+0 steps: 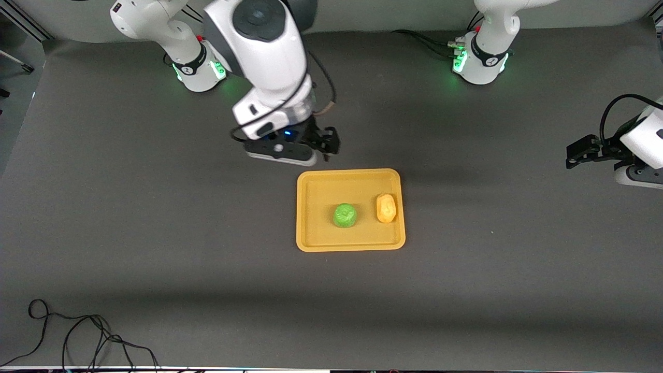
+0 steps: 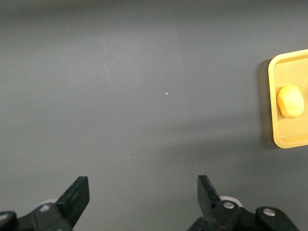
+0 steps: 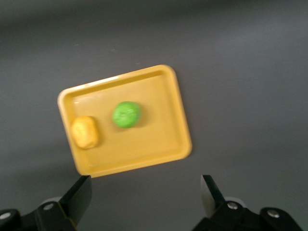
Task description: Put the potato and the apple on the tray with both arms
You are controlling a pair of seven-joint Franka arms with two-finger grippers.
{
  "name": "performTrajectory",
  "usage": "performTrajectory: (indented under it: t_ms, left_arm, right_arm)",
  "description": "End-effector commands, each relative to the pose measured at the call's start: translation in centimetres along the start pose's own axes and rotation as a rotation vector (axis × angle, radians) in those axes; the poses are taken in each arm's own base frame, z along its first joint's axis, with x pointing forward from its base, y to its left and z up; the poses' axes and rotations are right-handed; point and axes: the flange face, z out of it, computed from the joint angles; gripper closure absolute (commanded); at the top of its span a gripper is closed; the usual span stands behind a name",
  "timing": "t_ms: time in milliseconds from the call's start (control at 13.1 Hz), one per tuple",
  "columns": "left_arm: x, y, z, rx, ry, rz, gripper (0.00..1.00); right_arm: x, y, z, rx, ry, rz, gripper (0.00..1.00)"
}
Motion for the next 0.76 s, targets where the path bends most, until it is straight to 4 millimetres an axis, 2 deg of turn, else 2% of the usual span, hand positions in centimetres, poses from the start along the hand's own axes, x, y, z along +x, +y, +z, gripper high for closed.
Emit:
performTrajectory:
  t_ms: [0,153,382,534,687]
  left_arm:
    - [0.1,0.0,-0.1,0.000,-0.005,0.018,0.00]
    - [0.1,0.0,0.0,-0.001,-0.006,0.017,0.00]
    - [0.1,0.0,0.2,-0.002,-0.013,0.019,0.00]
    - [0.0,0.0,0.3,-0.002,-0.017,0.017,0.00]
    - [0.1,0.1,0.4,-0.003,-0.018,0.019,0.00]
  right_arm:
    - [4.6,10.1,-3.0,-0.004,-0.034,-0.053,0.00]
    - [7.6,18.8,-4.5,0.019,-0.044,-0.065,0.00]
    - [10.8,30.2,-5.5,0.039,-0.048,-0.089,0.00]
    - [12.6,36.4,-5.5,0.044,-0.047,-0.106,0.00]
    - [13.7,41.0,-5.5,0.048,-0.043,-0.119,0.00]
